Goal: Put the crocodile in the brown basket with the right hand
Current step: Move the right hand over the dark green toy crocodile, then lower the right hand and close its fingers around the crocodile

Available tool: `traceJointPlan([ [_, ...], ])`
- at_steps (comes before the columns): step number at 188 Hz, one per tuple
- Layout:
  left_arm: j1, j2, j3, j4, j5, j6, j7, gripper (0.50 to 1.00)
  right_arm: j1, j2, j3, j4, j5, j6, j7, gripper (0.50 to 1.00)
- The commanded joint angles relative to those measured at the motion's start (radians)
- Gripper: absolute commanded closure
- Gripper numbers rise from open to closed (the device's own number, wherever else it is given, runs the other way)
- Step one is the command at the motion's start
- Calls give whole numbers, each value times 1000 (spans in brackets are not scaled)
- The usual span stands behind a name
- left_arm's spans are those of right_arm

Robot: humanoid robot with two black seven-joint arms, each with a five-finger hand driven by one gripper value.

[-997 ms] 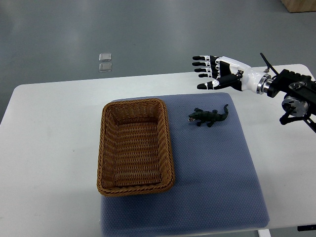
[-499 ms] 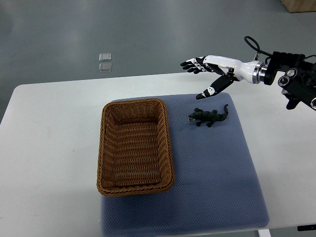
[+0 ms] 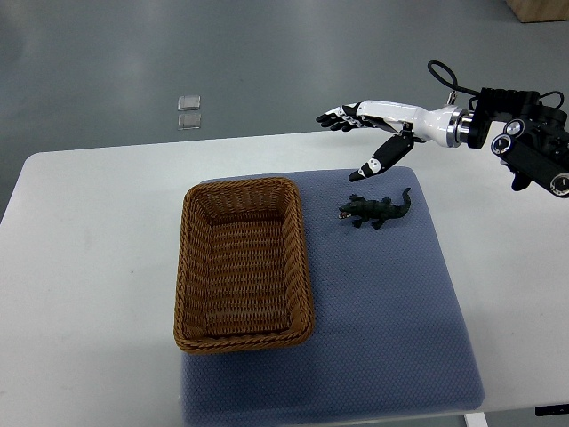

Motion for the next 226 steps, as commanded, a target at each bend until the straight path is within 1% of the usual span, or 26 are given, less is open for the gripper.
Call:
traceJointPlan([
  [1, 0, 0, 0, 0, 0, 0, 0, 500, 19, 1, -59, 0, -106, -18, 58, 576],
  [23, 0, 0, 0, 1, 0, 0, 1, 500, 38, 1, -134, 0, -217, -90, 84, 576],
  [36, 0, 0, 0, 0, 0, 0, 0, 500, 53, 1, -215, -1, -278, -161, 113, 576],
  [38, 0, 0, 0, 0, 0, 0, 0, 500, 53, 1, -215, -1, -278, -161, 113, 576],
  [51, 0, 0, 0, 0, 0, 0, 0, 500, 76, 1, -310, -1, -318, -248, 136, 576],
  [71, 0, 0, 0, 0, 0, 0, 0, 500, 116, 1, -463, -11, -342, -365, 144, 579],
  [73, 0, 0, 0, 0, 0, 0, 0, 500, 116, 1, -464, -11, -342, -365, 144, 579],
  [86, 0, 0, 0, 0, 0, 0, 0, 500, 137, 4, -542, -17, -342, -426, 144, 579],
  [96, 0, 0, 0, 0, 0, 0, 1, 500, 140, 16, -569, -29, -342, -451, 144, 579],
  [108, 0, 0, 0, 0, 0, 0, 1, 500, 140, 39, -582, -63, -344, -468, 144, 579],
  [127, 0, 0, 0, 0, 0, 0, 0, 500, 133, 74, -596, -122, -347, -474, 144, 579],
  [172, 0, 0, 0, 0, 0, 0, 0, 500, 133, 120, -697, -208, -348, -527, 144, 579],
  [226, 0, 0, 0, 0, 0, 0, 1, 500, 134, 122, -721, -213, -345, -521, 144, 579],
])
